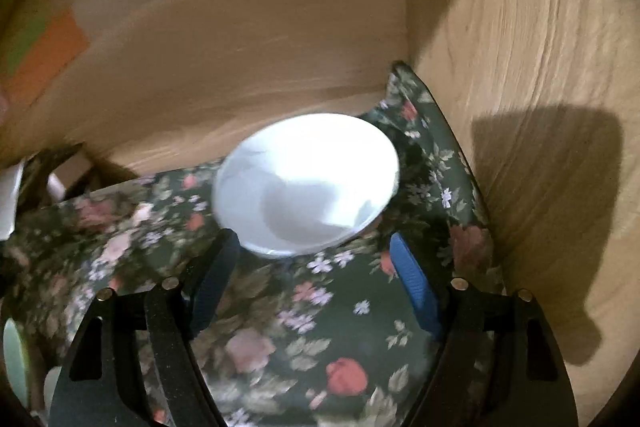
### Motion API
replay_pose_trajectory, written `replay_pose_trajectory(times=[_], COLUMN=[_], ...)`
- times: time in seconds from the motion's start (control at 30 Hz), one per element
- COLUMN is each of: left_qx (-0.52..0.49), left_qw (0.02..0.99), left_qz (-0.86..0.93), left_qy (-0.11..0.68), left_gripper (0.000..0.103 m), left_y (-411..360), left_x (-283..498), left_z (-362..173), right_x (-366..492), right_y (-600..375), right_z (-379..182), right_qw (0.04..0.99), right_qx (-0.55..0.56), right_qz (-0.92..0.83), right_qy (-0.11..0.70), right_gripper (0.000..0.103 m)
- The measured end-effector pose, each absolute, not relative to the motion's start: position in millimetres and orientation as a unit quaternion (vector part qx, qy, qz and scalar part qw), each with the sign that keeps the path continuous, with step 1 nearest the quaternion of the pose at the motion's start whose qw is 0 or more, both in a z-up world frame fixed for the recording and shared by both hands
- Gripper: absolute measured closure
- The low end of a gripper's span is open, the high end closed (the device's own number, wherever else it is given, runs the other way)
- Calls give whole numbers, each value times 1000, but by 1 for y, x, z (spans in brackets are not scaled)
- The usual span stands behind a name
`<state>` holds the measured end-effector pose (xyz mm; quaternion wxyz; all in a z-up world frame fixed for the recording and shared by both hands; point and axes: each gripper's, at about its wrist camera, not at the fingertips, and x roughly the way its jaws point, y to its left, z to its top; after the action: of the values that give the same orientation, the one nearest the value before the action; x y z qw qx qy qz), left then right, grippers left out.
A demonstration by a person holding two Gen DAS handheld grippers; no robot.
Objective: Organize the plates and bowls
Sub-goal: 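Move both tools to the white spotted bowl and close on its rim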
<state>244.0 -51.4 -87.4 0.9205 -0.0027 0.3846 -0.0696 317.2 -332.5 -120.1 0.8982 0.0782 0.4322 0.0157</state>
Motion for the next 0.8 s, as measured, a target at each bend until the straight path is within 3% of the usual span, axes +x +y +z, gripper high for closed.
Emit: replay_pose_trajectory(times=[0.33,0.43,0.67,0.8], left_qx=[0,-4,-1,4], left_qw=[912,908,906,905], left_qz=[-68,-67,-62,-59], left_qy=[405,414,418,421], left_gripper=[18,18,18,18], left_y=[-54,-54,-64,-75], left_x=[275,279,283,284], left_z=[-104,-109,-111,-113], right_x=[349,354,350,344], right_y=[-347,-354,-340,-320], right_z=[-148,-153,-153,-152], right_qw=[877,870,870,867], right_qx=[88,114,78,53], right_qz=[4,10,39,76], right_qy=[471,479,484,489], right_gripper=[57,59,74,76])
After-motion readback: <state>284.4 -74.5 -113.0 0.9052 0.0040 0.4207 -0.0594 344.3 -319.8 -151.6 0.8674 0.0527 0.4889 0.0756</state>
